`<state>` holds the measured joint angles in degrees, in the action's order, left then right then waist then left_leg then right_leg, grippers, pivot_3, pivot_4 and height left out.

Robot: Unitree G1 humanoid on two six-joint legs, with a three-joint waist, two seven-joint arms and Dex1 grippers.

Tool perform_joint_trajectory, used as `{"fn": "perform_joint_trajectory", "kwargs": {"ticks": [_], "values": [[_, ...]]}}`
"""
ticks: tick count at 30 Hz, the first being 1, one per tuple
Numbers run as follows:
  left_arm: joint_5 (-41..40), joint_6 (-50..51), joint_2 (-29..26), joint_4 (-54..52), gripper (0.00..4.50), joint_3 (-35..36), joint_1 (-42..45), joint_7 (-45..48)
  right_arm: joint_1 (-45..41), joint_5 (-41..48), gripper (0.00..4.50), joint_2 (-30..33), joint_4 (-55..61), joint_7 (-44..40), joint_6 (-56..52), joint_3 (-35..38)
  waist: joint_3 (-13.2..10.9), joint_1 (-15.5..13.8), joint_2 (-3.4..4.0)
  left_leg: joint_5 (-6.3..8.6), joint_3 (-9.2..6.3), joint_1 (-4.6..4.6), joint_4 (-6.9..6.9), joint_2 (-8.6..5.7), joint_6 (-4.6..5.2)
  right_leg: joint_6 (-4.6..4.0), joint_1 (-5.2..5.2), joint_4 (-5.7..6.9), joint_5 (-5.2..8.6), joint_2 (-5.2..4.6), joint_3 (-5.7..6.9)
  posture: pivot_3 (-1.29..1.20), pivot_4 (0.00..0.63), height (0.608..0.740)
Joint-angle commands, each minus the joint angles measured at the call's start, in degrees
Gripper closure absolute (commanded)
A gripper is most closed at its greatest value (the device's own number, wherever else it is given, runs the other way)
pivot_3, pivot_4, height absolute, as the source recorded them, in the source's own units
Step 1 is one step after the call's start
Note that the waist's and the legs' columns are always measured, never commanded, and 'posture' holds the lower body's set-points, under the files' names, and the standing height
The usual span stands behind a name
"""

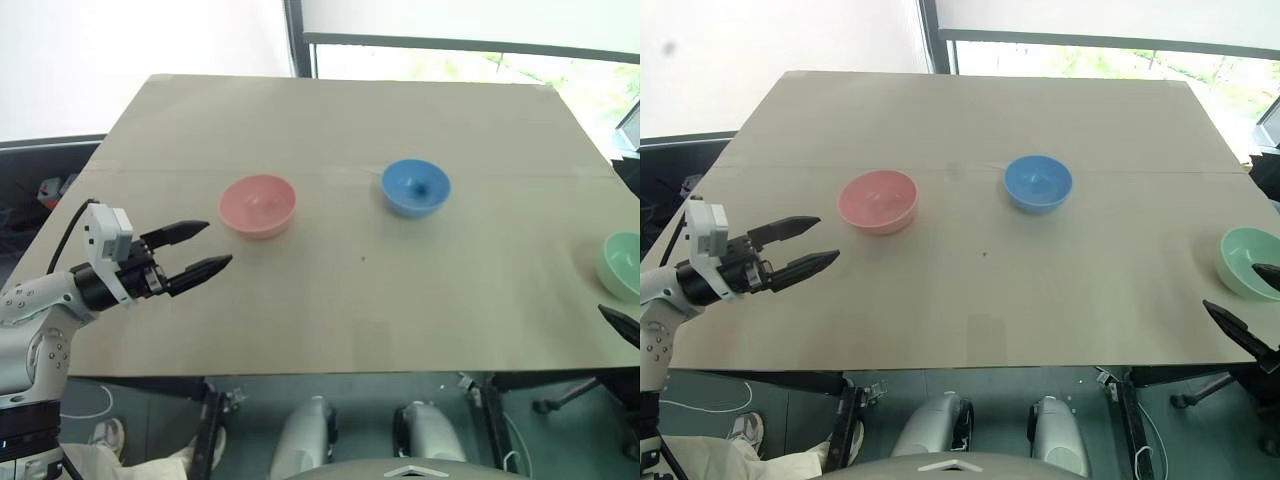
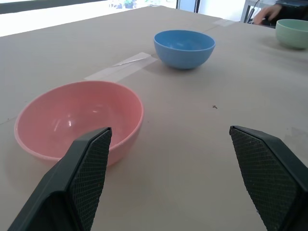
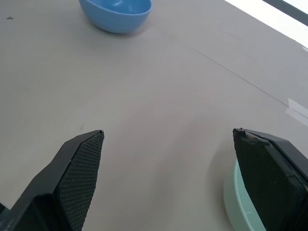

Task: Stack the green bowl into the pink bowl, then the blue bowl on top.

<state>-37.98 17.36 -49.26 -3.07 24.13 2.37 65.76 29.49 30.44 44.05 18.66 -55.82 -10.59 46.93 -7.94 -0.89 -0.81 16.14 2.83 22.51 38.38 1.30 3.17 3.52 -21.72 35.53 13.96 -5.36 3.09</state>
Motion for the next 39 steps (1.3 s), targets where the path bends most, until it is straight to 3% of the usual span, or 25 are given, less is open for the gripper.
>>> {"fn": "perform_joint_trajectory", "kwargs": {"ticks": [1,6,10,14,19,25,30,31,35,39], "values": [[0.15,0.95,-0.28,-1.33,0.35,-0.64,1.49,-0.73,-1.49,0.47,0.01,0.01,1.76,0.97,-0.18,-0.82,0.00,0.01,0.00,0.00,0.00,0.00,0.00,0.00,0.00,0.00,0.00,0.00,0.00,0.00,0.00,0.00,0.150,0.740],[2.11,0.01,1.35,-1.69,0.35,-3.22,3.65,-2.10,-4.68,-0.19,0.01,-1.24,4.97,3.71,-0.99,-5.83,0.00,0.05,0.00,0.00,0.01,-0.05,0.02,0.00,0.00,0.00,0.01,0.09,0.00,0.00,-0.03,0.00,0.150,0.740],[10.05,-1.03,2.41,-4.45,0.35,-6.68,4.78,-10.70,-6.51,1.21,0.01,-2.35,9.07,4.83,-2.32,-10.38,-0.01,-0.01,0.00,-0.11,-0.01,-0.01,0.01,-0.02,-0.18,0.14,0.00,0.05,-0.09,0.01,0.00,0.00,0.150,0.740],[18.47,4.56,1.92,-10.15,0.35,-11.97,7.71,-20.99,-10.27,0.97,0.01,-3.40,14.67,6.65,-3.62,-18.97,-0.02,-0.02,-0.05,-0.11,-0.02,0.03,0.02,-0.03,-0.19,0.21,0.00,0.04,-0.13,0.00,0.00,0.00,0.150,0.740],[27.38,9.57,-1.75,-11.36,0.35,-21.69,14.69,-22.40,-15.72,-1.84,0.01,-4.00,18.97,8.79,-4.95,-29.96,-0.03,-0.04,-0.06,-0.12,-0.05,0.01,0.04,-0.03,-0.21,0.21,-0.01,0.12,-0.13,0.05,0.04,0.00,0.150,0.740],[36.71,14.42,-3.96,-8.72,0.35,-32.91,22.52,-20.31,-19.84,-4.15,0.01,-4.11,18.65,8.15,-2.95,-36.42,-0.10,-0.09,-0.13,-0.13,-0.03,0.10,0.06,-0.08,-0.21,0.23,-0.06,0.07,-0.12,0.14,0.02,0.00,0.150,0.740],[40.29,15.15,-3.42,-5.84,1.77,-36.05,26.20,-19.69,-21.06,-6.16,0.00,-4.36,17.61,8.33,-1.32,-38.66,-0.16,-0.02,-0.21,-0.14,0.01,0.19,0.07,-0.09,-0.22,0.24,-0.15,0.07,-0.12,0.23,-0.01,0.00,0.150,0.740],[40.86,14.80,-3.10,-4.81,2.43,-36.48,26.89,-19.57,-21.13,-6.43,0.00,-4.63,17.46,8.52,-0.99,-39.00,-0.16,-0.01,-0.21,-0.14,0.01,0.20,0.07,-0.09,-0.22,0.24,-0.16,0.07,-0.12,0.25,-0.01,0.00,0.150,0.740],[42.03,12.25,-2.01,-2.29,4.28,-37.44,28.58,-18.31,-21.04,-7.79,0.00,-5.44,16.97,9.03,-0.01,-40.09,-0.16,-0.03,-0.22,-0.14,0.01,0.19,0.11,-0.08,-0.23,0.24,-0.16,0.11,-0.12,0.26,-0.01,0.00,0.150,0.740],[37.16,12.51,-1.58,-4.61,4.40,-37.17,29.30,-11.12,-20.21,-9.23,0.00,-5.98,16.50,9.56,1.02,-40.29,-0.19,-0.14,-0.26,-0.14,-0.01,0.22,0.14,-0.04,-0.23,0.25,-0.16,0.13,-0.12,0.24,-0.01,0.00,0.150,0.740]]}}
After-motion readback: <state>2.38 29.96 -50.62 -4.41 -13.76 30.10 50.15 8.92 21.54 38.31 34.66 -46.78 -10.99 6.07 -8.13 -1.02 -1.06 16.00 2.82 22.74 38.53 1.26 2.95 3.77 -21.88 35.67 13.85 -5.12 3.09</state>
